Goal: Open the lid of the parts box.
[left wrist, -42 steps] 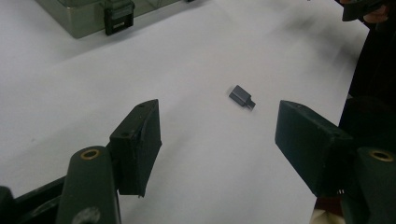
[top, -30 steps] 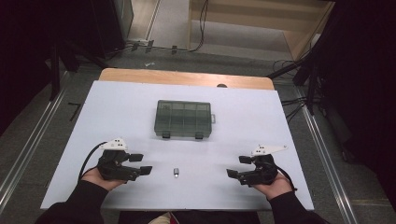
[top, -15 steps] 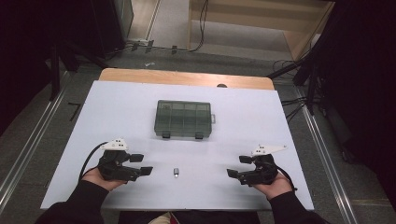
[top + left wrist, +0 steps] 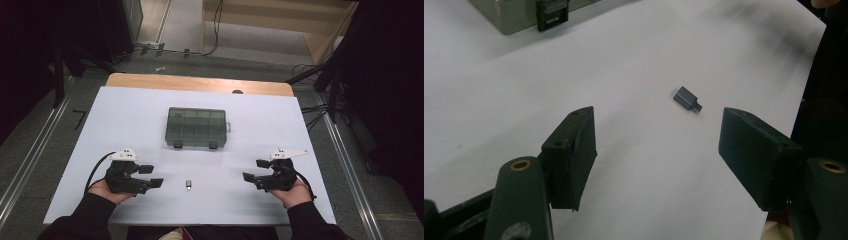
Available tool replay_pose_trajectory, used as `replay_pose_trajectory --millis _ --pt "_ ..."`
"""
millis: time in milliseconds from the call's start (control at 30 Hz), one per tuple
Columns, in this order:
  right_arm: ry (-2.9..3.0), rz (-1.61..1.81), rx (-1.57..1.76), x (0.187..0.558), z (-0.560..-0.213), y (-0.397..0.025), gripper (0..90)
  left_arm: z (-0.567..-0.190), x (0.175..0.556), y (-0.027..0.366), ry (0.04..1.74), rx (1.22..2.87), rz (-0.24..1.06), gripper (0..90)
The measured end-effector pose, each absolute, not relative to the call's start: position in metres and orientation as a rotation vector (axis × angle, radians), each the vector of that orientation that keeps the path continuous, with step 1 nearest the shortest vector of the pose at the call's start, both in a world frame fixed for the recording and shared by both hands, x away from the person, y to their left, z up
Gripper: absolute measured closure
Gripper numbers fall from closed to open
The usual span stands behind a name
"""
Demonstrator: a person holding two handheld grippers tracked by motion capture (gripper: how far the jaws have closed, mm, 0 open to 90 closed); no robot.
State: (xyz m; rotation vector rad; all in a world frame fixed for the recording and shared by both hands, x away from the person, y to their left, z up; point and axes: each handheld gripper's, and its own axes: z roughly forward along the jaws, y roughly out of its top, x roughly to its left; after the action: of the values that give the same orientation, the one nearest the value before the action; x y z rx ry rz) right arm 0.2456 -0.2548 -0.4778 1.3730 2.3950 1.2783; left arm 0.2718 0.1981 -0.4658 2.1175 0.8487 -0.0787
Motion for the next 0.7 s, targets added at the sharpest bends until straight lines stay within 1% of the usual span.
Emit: replay_pose_trajectory --millis 100,700 --pt "2.385 1.293 1.376 0.249 -0.477 -0.256 20.1 -0.466 0.272 0.198 0.847 2.117 -0.08 32.1" --pt "2.348 1.344 1.393 0.271 -0.474 -0.252 20.1 -0.466 0.272 0.198 0.844 2.121 -0.083 32.1"
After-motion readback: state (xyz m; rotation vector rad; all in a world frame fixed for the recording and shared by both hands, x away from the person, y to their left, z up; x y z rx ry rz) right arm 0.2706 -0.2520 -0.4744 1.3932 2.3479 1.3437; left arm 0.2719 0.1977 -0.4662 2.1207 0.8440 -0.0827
